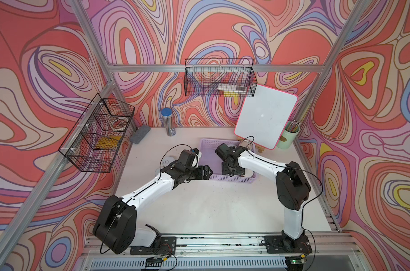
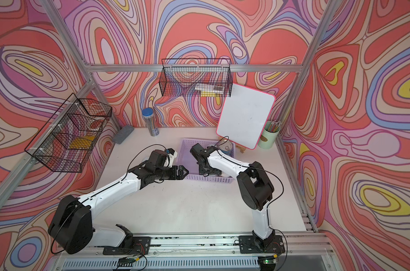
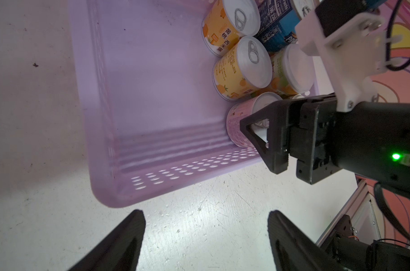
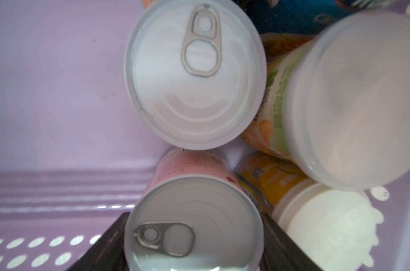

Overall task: Put the canned food in the basket
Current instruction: Place the canned food in the basket.

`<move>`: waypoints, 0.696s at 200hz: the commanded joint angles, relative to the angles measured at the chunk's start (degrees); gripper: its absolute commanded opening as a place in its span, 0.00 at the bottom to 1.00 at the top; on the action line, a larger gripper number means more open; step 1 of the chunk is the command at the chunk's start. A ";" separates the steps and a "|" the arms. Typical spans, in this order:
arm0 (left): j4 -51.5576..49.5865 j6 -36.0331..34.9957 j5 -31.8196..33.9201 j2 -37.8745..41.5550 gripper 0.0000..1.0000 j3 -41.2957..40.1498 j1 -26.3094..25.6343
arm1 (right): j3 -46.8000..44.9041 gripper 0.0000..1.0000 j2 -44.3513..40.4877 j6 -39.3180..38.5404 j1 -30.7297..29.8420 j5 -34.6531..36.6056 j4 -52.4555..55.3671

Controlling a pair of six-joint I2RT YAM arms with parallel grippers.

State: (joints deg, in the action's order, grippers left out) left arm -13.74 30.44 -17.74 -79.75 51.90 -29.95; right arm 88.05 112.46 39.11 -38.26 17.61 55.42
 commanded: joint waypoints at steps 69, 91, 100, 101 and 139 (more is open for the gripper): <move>0.73 0.44 0.16 -1.25 0.86 2.24 -0.55 | 0.56 0.70 -1.46 0.43 0.38 2.22 1.10; 0.73 0.49 0.09 -1.55 0.86 2.50 -0.56 | 0.63 0.75 -1.46 0.41 0.38 2.08 1.10; 0.75 0.45 0.04 -1.64 0.86 2.59 -0.57 | 0.63 0.76 -1.44 0.44 0.37 2.00 1.18; 0.74 0.43 0.01 -1.64 0.86 2.59 -0.56 | 0.63 0.76 -1.40 0.53 0.42 1.99 1.14; 0.64 0.46 0.31 -1.38 0.86 2.33 -0.55 | 0.63 0.83 -1.41 0.38 0.47 1.58 1.10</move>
State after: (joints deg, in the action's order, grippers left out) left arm -13.72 30.68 -17.76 -80.79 52.82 -30.20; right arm 88.05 112.44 39.11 -38.26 17.61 55.64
